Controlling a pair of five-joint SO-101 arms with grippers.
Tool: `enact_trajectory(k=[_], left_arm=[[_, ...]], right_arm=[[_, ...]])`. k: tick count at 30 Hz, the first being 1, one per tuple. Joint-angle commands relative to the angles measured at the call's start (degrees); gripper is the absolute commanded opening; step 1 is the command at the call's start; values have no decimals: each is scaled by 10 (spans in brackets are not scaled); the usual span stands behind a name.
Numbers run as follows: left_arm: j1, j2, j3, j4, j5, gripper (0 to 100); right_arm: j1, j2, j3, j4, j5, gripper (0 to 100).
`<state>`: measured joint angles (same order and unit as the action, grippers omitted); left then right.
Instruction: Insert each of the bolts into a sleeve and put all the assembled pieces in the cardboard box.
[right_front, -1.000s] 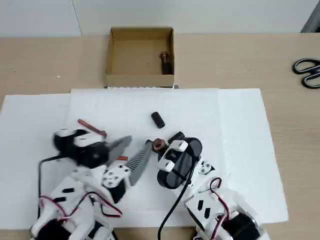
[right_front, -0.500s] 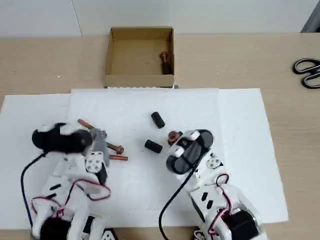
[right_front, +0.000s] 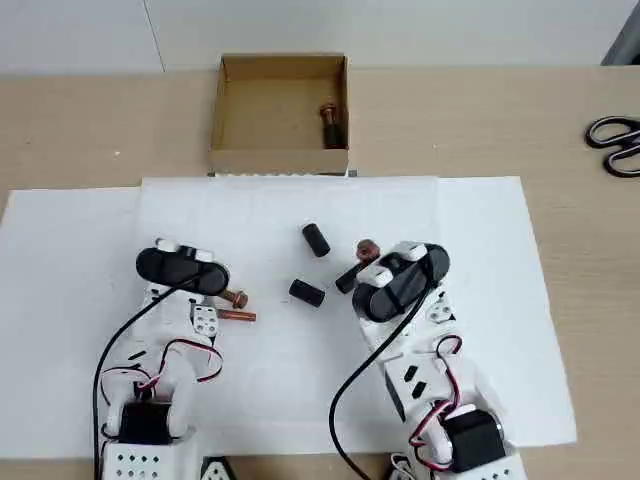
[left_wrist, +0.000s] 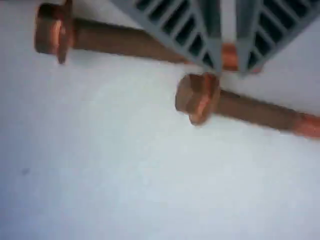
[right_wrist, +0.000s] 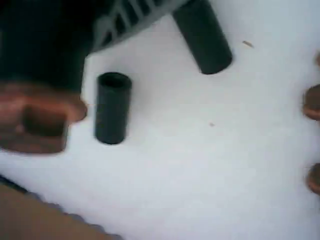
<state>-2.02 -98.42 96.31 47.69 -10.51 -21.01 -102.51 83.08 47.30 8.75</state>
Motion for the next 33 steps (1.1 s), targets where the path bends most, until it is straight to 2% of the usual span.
enact_trajectory(k=[1,6,12,24,33], left_arm=[[3,-4,1,-22,-11,6],[-1,-3,1,-21,-10,6],[2,-2,1,-21,-13,6],[2,-2,1,-21,-13,6],[-1,-4,1,-18,-13,6]], right_arm=[[22,0,-17,-45,32,2],[27,77,-52,-62,18,2],[28,315,-184,-133,-45,2],[28,841,-569,-262,-59,2],[27,1165,-876,-286,-62,2]])
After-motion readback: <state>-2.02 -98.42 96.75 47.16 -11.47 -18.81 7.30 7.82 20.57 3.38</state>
